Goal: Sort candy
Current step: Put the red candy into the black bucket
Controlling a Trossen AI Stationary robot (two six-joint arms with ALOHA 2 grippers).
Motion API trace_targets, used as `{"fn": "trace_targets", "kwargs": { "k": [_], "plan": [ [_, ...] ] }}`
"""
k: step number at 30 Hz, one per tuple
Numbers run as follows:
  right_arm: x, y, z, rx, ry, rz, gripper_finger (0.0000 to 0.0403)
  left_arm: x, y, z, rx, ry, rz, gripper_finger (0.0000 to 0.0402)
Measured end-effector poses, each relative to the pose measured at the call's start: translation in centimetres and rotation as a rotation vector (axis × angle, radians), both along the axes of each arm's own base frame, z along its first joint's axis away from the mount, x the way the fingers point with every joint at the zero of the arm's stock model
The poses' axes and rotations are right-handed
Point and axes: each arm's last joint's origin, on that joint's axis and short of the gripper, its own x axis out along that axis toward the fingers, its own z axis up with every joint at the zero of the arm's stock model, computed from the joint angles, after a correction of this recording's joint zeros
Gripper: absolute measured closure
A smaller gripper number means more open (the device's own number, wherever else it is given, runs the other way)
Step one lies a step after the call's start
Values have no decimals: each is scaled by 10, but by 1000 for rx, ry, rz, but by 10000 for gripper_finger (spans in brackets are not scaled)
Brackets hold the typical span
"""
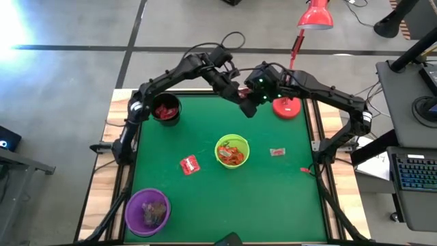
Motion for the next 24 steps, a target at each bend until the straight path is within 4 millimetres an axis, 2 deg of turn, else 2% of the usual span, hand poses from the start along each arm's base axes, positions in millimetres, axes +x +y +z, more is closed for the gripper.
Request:
{"fn": "trace_targets", "kwargs": {
  "k": [5,12,24],
  "plan": [
    [-3,-1,7,-8,-8,-2,392,0,-1,3,19,-22,-10,214],
    [-5,0,3,15,31,-9,392,-1,0,16,46,-99,-39,214],
    [-6,1,2,38,40,-17,392,-2,6,16,89,-84,13,217]
  ]
}}
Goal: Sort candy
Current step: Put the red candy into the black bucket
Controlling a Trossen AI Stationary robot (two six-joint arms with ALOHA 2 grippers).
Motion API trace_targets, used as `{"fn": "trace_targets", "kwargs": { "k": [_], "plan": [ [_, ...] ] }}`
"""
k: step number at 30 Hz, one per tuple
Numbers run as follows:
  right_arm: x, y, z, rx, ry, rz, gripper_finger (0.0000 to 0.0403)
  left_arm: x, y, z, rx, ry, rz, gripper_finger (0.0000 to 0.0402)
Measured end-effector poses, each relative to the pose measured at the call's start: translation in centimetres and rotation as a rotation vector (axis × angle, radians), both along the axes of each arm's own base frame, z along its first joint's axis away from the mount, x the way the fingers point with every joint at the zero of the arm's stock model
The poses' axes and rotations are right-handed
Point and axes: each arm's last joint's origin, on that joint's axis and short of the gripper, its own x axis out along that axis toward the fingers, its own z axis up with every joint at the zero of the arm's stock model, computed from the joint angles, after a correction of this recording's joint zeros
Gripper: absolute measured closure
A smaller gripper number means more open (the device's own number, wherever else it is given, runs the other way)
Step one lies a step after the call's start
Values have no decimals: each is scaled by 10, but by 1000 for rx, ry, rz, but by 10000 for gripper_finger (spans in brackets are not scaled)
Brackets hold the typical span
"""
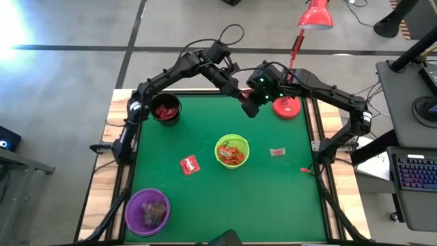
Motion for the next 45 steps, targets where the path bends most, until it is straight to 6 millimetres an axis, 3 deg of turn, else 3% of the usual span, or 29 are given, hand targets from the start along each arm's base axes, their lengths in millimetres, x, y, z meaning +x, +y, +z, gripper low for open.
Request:
{"fn": "trace_targets", "kwargs": {
  "k": [25,34,45],
  "plan": [
    [0,1,0,19,-9,7,392,4,4,-11,-2,19,-2,332],
    [0,1,0,24,-10,10,392,1,10,-10,3,6,3,394],
    [1,1,0,43,-25,13,387,1,9,-10,17,-15,-25,401]
  ]
}}
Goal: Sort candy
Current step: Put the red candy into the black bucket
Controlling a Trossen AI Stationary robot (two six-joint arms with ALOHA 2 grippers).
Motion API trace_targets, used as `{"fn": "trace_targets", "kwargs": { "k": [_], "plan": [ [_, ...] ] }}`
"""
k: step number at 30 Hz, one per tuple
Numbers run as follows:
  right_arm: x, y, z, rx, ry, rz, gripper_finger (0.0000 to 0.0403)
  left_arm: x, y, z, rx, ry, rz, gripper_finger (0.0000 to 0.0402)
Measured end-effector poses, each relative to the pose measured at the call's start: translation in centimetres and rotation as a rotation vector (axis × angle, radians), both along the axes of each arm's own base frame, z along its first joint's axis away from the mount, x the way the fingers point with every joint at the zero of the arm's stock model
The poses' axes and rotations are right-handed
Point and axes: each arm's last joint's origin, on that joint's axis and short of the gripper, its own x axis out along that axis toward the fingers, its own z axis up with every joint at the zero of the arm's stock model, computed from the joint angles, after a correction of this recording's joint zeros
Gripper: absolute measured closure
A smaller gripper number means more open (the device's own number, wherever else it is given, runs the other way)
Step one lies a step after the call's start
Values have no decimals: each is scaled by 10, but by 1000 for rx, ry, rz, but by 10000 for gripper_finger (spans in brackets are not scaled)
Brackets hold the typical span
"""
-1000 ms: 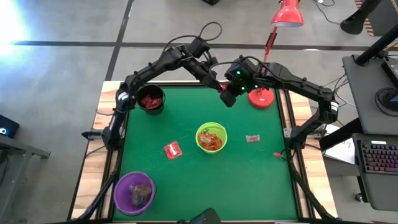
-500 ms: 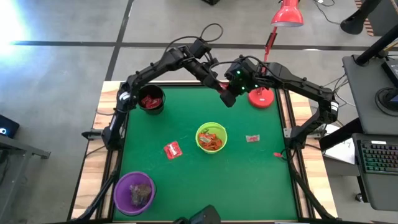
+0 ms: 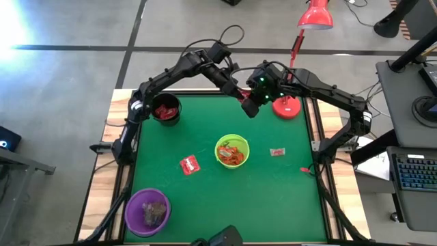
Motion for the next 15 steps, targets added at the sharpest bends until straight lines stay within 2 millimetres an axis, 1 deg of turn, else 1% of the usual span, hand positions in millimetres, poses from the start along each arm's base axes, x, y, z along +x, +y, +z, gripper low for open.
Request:
{"fn": "trace_targets", "kwargs": {
  "k": [4,11,15],
  "plan": [
    [0,0,0,14,-7,-7,367,0,0,0,-1,-5,-7,401],
    [0,0,0,37,-17,-34,316,0,-1,1,-24,-18,-31,401],
    [0,0,0,36,-18,-34,294,0,-1,1,-26,-17,-31,401]
  ]
}}
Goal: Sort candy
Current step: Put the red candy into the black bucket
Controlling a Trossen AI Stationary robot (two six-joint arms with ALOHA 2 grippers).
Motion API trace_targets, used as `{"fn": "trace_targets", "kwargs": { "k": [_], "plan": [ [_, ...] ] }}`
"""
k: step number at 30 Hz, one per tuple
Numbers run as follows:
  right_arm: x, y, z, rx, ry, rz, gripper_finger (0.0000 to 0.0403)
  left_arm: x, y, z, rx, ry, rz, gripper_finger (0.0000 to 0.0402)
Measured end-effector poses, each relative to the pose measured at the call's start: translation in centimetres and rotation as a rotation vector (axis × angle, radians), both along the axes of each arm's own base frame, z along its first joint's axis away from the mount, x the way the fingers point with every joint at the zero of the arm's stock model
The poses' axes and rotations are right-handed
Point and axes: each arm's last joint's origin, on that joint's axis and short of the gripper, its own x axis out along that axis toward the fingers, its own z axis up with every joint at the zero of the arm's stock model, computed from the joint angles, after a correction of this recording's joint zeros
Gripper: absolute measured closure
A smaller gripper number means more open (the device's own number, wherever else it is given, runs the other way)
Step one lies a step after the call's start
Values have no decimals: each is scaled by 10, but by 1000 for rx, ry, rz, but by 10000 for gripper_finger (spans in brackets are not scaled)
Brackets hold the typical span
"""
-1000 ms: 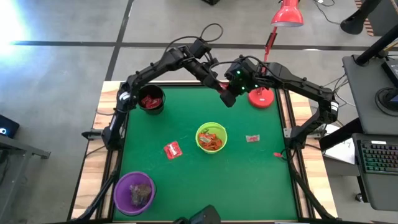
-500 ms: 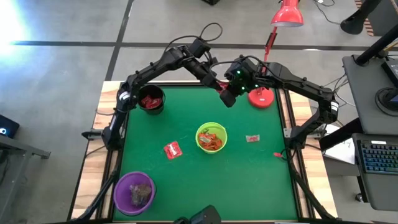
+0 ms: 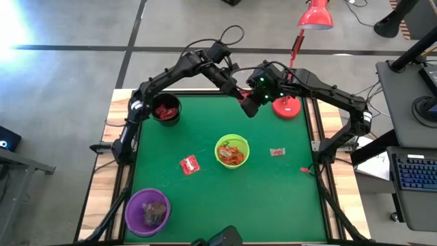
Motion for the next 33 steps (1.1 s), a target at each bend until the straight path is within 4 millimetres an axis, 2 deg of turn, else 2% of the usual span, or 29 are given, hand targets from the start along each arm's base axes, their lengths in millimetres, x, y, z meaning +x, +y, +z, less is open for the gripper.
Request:
{"fn": "trace_targets", "kwargs": {
  "k": [9,20,33],
  "plan": [
    [-7,3,7,-13,-24,-3,273,0,-1,0,-6,5,-3,402],
    [-16,6,16,-29,-49,-8,273,-2,0,-1,-29,4,-21,401],
    [-26,10,25,-59,-74,12,271,-31,8,5,-25,77,-24,401]
  ]
}}
